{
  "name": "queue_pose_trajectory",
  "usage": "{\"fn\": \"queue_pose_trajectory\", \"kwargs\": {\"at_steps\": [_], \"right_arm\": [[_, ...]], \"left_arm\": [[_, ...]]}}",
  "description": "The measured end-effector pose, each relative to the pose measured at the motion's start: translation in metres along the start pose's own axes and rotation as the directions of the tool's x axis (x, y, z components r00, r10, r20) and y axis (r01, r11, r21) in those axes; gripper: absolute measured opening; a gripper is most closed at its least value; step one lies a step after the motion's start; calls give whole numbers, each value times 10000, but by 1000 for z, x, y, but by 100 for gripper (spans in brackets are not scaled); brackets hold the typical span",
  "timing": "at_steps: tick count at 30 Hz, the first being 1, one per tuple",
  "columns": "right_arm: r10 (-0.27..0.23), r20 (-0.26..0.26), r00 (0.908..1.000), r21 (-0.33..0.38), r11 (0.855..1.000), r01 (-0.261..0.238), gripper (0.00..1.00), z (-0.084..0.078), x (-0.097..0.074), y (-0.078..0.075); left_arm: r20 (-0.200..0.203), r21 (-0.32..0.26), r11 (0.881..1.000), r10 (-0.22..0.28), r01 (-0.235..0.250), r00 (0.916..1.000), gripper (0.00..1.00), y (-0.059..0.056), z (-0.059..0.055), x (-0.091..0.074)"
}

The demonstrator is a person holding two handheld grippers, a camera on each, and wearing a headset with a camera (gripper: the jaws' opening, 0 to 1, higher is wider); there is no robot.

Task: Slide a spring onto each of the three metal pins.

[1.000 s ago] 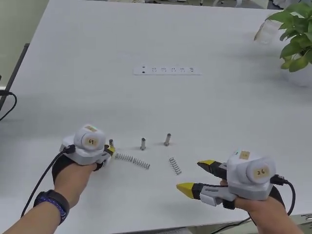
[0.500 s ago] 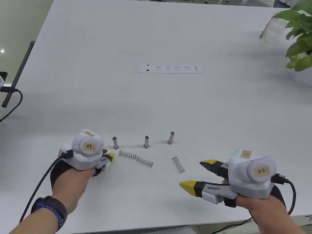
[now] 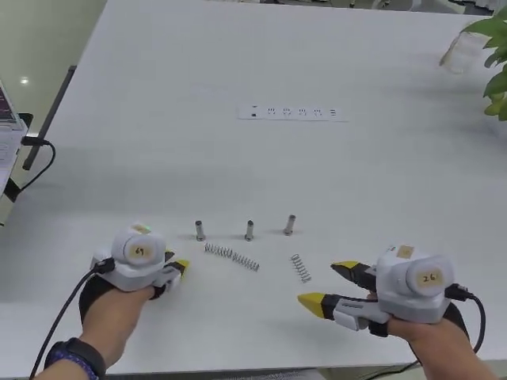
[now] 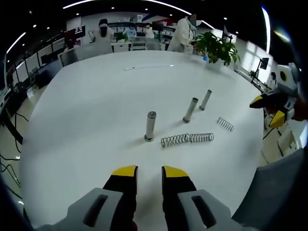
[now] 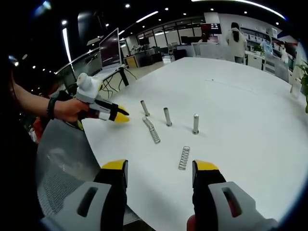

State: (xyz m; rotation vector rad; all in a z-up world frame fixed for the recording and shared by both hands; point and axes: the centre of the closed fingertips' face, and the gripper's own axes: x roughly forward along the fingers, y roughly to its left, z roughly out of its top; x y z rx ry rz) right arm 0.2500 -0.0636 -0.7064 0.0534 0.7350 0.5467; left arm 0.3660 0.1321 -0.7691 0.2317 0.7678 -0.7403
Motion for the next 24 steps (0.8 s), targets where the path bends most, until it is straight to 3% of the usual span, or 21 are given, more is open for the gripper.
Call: {"fn": "queue_pose_trajectory", "kwargs": {"at_steps": [5,24], "right_arm": [[40,66,10000,-2,10000,-40,52,1,2,-2],[66,-67,10000,68,10000,-65,47,-7,15,-13]], "left_arm": [[62,151,9998,-105,104,9999,15,-6,-5,-10],[745,504,9985,-230,193,9970,26,-6,7,-47]]}}
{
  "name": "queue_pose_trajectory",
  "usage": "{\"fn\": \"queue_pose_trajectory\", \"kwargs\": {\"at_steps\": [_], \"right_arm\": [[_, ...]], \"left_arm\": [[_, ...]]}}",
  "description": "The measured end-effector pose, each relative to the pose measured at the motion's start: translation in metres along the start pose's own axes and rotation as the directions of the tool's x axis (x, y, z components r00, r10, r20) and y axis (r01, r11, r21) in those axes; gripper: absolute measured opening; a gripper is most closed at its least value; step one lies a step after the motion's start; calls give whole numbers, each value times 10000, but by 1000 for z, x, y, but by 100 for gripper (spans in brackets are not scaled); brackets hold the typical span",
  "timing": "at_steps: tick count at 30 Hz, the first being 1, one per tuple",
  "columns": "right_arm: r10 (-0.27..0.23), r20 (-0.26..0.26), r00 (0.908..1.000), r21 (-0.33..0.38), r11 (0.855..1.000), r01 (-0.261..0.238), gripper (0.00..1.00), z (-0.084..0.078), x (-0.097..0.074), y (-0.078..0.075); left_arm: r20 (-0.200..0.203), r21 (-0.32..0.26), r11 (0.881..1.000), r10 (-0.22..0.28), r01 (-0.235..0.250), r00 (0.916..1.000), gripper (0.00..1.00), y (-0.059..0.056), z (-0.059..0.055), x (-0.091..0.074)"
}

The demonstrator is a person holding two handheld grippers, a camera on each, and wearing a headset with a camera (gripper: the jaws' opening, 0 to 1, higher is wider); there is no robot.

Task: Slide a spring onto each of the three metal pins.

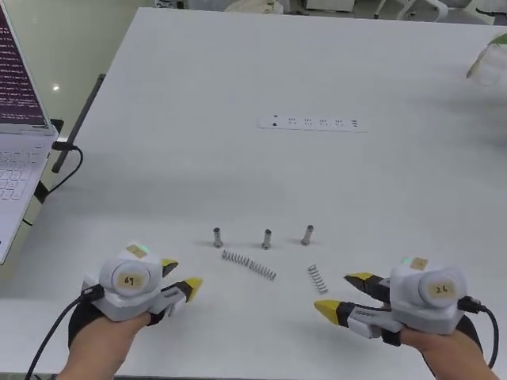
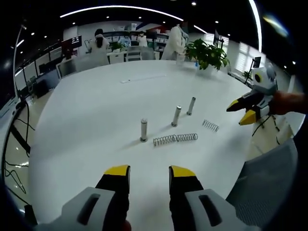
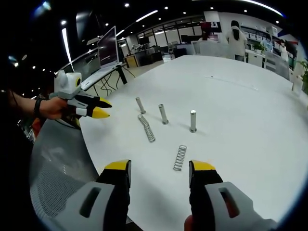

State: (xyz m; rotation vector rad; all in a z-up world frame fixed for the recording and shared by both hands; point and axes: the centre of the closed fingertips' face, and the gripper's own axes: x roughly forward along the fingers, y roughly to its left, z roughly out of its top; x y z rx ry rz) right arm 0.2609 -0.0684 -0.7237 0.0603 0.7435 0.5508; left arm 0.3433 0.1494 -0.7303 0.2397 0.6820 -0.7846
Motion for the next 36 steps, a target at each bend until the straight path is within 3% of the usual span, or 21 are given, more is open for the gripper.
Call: {"fn": "queue_pose_trajectory", "kwargs": {"at_steps": [14,30,36], "right_arm": [[-228,-32,9997,201,9995,229,42,5,21,-10],[-385,58,9992,274,9989,384,32,16,48,-27],[-913,-15,9958,475,9947,913,29,15,60,-42]], "left_arm": [[564,124,9994,-328,321,9979,37,-14,15,-19],[1167,189,9997,-189,169,9930,39,-15,34,-47],[1260,184,9998,-56,33,9920,39,-15,36,-57]]}}
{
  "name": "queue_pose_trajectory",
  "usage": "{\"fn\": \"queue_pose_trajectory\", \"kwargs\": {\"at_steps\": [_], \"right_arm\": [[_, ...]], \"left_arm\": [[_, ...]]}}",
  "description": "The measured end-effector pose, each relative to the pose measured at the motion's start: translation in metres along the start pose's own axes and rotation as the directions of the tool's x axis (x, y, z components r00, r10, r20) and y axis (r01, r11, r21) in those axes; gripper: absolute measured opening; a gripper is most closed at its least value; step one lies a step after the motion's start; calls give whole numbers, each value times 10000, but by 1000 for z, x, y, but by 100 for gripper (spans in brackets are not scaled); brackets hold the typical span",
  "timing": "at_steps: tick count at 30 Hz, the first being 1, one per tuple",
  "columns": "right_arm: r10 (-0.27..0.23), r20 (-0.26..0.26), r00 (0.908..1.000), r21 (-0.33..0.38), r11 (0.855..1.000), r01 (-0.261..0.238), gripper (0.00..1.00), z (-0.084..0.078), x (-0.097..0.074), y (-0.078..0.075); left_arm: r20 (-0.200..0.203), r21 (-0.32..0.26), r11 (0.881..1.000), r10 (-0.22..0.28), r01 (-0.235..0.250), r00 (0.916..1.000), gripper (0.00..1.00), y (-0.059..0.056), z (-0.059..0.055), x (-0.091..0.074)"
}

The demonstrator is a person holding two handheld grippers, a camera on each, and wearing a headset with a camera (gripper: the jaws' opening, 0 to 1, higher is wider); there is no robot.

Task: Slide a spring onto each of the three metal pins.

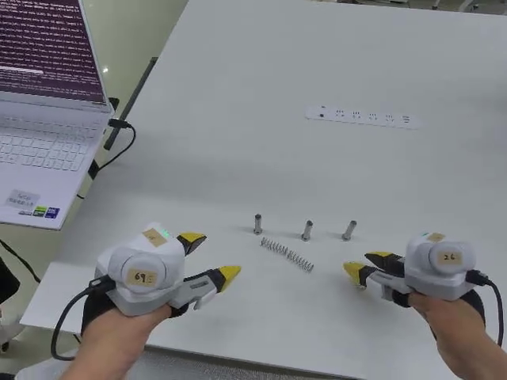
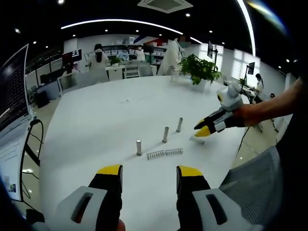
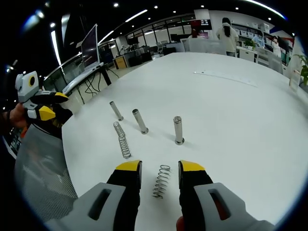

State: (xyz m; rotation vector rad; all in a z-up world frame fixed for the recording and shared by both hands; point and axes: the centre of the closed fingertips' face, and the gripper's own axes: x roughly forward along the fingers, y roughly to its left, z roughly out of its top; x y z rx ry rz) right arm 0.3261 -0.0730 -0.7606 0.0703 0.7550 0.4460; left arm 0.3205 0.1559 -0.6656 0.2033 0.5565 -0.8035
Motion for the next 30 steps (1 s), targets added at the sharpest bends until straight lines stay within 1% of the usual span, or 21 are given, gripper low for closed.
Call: {"fn": "queue_pose_trajectory", "kwargs": {"at_steps": [2,4,7,9,11,16,22,25,28,30], "right_arm": [[-227,109,9997,311,9993,224,28,1,4,-6],[-346,211,9992,543,9980,335,27,3,7,-10],[-533,198,9984,639,9966,519,25,2,13,-15],[-575,207,9981,744,9957,558,25,3,17,-17],[-625,217,9978,787,9951,606,24,4,20,-18],[-699,158,9974,886,9937,682,23,4,30,-18],[-924,129,9956,866,9921,910,23,5,39,-22],[-1001,178,9948,827,9917,983,22,7,43,-25],[-1078,227,9939,770,9914,1057,21,11,46,-31],[-1089,249,9937,707,9918,1069,21,13,47,-30]], "left_arm": [[63,-68,10000,71,-70,10000,39,1,2,-3],[93,-77,9999,116,-115,9999,39,1,2,-5],[158,-146,9997,219,-217,9996,39,2,3,-11],[153,-113,9995,290,-289,9995,39,3,2,-13],[85,-14,9994,359,-359,9993,39,4,0,-15],[92,-126,9988,484,-483,9988,39,5,-1,-18],[162,-236,9979,603,-599,9980,39,7,1,-22],[148,-244,9977,641,-637,9978,39,8,0,-23],[73,-72,9976,695,-695,9976,39,10,-1,-25],[44,-95,9974,718,-718,9974,39,11,-2,-26]]}}
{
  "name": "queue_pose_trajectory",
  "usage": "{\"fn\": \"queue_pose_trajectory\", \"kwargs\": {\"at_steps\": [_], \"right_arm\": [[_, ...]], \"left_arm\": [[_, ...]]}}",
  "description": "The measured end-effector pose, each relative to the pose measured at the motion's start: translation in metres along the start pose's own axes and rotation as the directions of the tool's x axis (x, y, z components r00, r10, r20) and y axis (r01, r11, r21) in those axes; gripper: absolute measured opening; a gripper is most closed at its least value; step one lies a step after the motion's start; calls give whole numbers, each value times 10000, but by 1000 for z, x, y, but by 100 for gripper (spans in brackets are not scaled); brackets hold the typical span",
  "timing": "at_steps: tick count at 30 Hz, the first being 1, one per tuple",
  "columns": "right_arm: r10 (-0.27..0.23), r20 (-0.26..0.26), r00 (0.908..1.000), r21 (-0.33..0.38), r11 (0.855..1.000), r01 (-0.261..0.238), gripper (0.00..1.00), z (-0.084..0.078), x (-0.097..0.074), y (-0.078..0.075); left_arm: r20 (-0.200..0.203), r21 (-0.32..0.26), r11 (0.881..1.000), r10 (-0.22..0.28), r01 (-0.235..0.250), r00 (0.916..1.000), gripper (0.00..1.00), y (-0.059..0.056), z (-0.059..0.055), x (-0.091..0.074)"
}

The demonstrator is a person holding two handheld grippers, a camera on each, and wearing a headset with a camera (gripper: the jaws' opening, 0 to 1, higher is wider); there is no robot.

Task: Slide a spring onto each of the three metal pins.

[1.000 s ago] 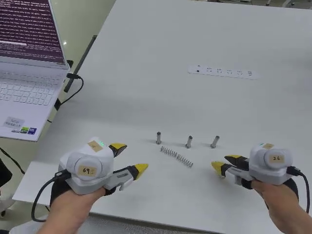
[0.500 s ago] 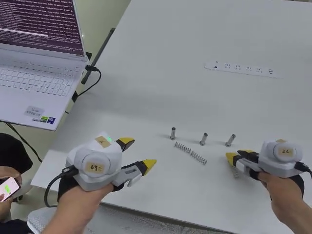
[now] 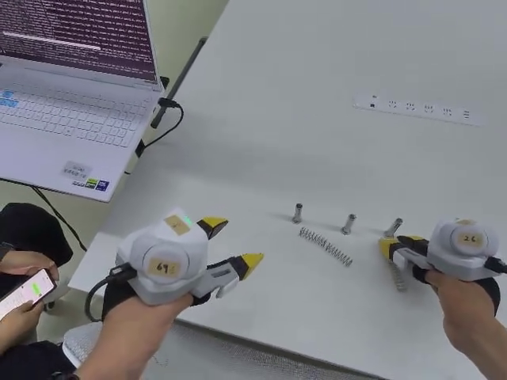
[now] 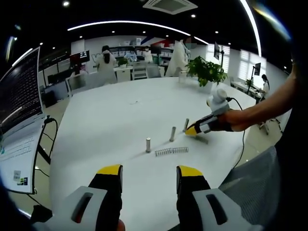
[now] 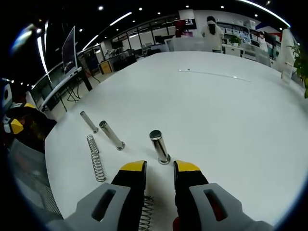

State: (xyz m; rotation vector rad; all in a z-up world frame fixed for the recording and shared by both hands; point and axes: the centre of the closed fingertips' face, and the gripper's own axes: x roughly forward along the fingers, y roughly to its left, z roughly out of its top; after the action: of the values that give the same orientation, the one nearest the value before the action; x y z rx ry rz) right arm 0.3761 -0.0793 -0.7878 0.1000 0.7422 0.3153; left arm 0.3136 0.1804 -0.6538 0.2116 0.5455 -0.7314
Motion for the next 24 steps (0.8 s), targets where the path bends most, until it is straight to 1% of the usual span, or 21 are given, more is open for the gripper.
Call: {"fn": "queue_pose_trajectory", "kwargs": {"at_steps": [3,10,12,14,18,24], "right_arm": [[1,-7,10000,-149,9999,-2,21,3,2,1],[-78,54,10000,-493,9988,80,19,5,6,0],[-81,85,9999,-540,9985,86,19,6,4,3],[-144,84,9999,-740,9971,150,19,7,2,6],[-91,143,9999,-818,9966,102,18,8,0,11],[-152,183,9997,-682,9975,164,15,10,0,10]], "left_arm": [[-32,-2,10000,30,-30,10000,39,1,-1,-1],[-19,-5,10000,49,-49,10000,39,1,1,-1],[9,-16,10000,41,-41,10000,39,1,3,-1],[-2,12,10000,59,-59,10000,39,2,3,-1],[-42,7,10000,47,-46,10000,39,2,2,0],[-40,-17,10000,44,-44,10000,38,3,2,-1]]}}
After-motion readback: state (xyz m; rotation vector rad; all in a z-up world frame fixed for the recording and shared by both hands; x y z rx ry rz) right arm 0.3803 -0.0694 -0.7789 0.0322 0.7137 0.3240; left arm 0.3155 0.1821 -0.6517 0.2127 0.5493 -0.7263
